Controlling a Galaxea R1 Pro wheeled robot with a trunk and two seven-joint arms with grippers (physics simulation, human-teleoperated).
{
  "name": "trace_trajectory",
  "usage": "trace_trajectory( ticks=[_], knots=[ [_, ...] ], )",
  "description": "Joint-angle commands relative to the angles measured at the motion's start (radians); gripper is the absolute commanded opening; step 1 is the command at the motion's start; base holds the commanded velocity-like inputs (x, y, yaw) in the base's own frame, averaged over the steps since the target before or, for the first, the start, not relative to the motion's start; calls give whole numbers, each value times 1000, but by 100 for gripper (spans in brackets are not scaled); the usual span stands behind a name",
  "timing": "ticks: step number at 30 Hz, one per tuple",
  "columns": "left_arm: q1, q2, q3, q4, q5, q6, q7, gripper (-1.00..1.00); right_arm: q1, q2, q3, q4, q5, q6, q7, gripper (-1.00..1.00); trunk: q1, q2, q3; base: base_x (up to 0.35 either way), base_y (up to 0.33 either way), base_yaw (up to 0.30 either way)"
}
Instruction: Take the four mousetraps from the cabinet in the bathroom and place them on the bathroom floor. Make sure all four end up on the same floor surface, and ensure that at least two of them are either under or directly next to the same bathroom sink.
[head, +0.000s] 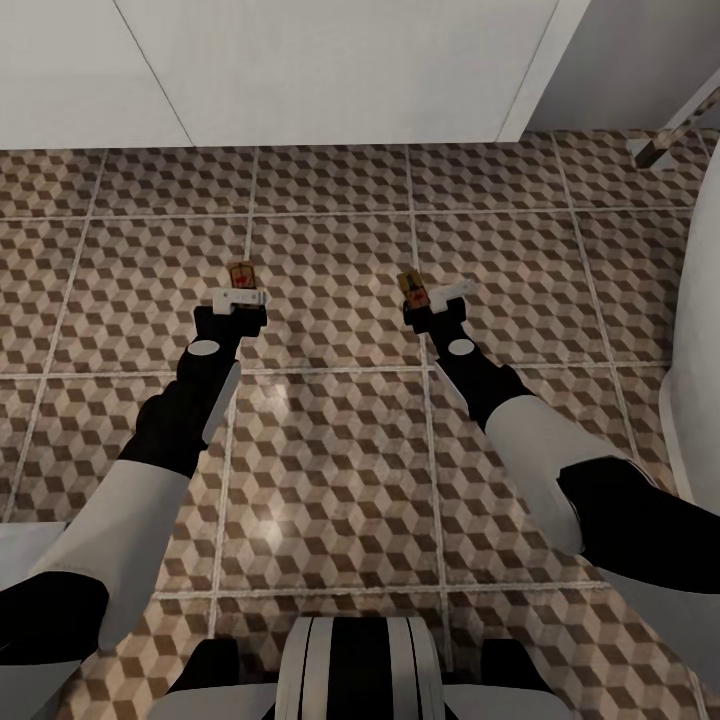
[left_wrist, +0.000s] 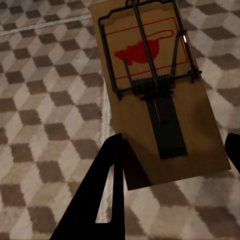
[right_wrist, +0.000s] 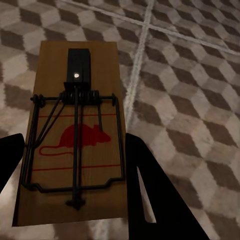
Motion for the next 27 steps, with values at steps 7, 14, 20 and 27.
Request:
trace_trajectory(
  ticks=[7, 14, 20, 27],
  knots=[
    [1, 1, -4, 0, -1, 6, 8, -100, -1, 1, 5, 1, 8, -3, -10, -100, 2, -1, -20, 0, 0, 0],
    [1, 0, -4, 3, -1, 6, 8, -100, -1, 2, 6, 2, 10, -3, -10, -100, 5, -3, -20, 0, 0, 33],
    [1, 0, -4, 0, -1, 5, 8, -100, -1, 2, 6, 2, 11, -4, -9, -100, 8, -4, -20, 0, 0, 147],
    [1, 0, -6, -1, -1, 5, 8, -100, -1, 2, 6, 2, 12, -5, -9, -100, 9, -5, -20, 0, 0, 168]
  ],
)
